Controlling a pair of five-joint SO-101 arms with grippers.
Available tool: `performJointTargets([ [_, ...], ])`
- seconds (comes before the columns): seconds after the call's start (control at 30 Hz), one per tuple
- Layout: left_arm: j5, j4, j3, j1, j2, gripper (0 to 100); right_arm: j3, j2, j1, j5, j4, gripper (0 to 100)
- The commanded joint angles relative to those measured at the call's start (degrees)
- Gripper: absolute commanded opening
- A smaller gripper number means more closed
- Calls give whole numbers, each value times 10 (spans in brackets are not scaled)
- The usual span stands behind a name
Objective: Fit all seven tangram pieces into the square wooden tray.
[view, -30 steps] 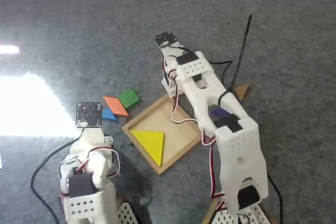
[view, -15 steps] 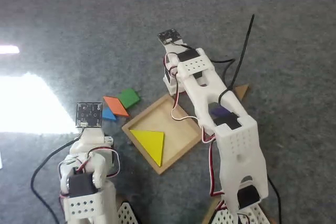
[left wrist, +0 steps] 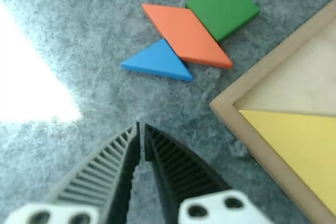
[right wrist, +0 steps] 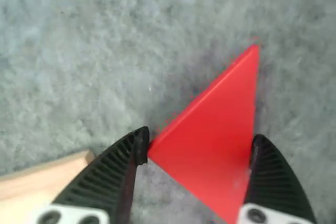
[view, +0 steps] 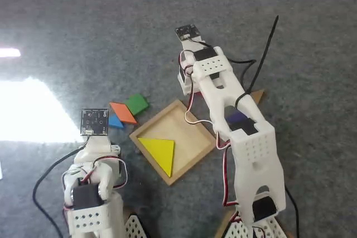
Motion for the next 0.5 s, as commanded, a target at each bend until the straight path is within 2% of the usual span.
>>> performJointTargets([
  [0.0, 1, 2, -7, -4, -11, 14, -36, -37, 1, 4, 32, 259],
  [0.27, 1, 2, -7, -4, -11, 14, -36, -108, -4, 161, 116, 259],
  [0.47, 1, 2, -7, -4, -11, 14, -33, -137, -75, 340, 196, 262],
])
